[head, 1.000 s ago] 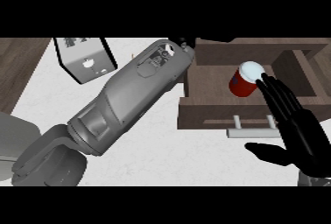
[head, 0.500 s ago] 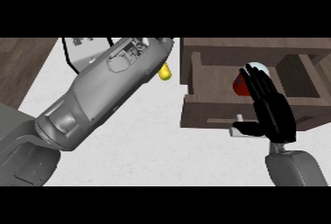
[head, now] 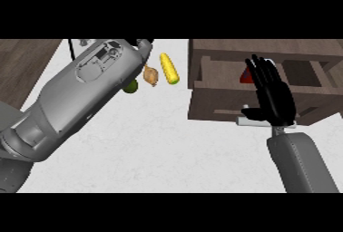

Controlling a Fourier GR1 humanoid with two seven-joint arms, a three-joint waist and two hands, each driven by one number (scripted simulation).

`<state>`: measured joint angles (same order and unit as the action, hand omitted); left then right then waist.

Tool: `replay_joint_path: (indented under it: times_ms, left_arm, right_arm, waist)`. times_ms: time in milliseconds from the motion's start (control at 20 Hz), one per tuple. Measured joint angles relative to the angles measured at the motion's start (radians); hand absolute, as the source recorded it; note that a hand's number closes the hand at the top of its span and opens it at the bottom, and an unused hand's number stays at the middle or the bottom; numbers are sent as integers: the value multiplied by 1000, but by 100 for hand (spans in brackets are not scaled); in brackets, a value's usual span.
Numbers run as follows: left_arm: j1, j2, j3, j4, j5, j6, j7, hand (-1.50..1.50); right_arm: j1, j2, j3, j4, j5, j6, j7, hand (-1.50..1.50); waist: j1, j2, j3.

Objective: Pick up the can, place it into the drawer and close the drawer

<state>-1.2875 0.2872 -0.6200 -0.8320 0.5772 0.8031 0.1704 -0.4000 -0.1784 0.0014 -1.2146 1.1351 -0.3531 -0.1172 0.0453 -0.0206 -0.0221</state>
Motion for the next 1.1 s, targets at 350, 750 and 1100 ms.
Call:
replay_joint_path:
  times_ms: [350, 750, 1100]
  left_arm:
    - [60, 75, -2, -103, -14, -24, 55, -150]
    - [165, 142, -6, -246, -33, -23, 92, -150]
    - [259, 193, -1, -354, -50, -35, 105, -150]
  right_arm:
    - [-124, 4, -53, 200, 68, -138, 8, -150]
    - [-308, -3, -134, 466, 88, -270, 10, -150]
    - [-492, -8, -189, 700, 90, -335, 21, -150]
  waist:
    - [11, 1, -2]
    - [25, 15, 8]
    - [38, 32, 20]
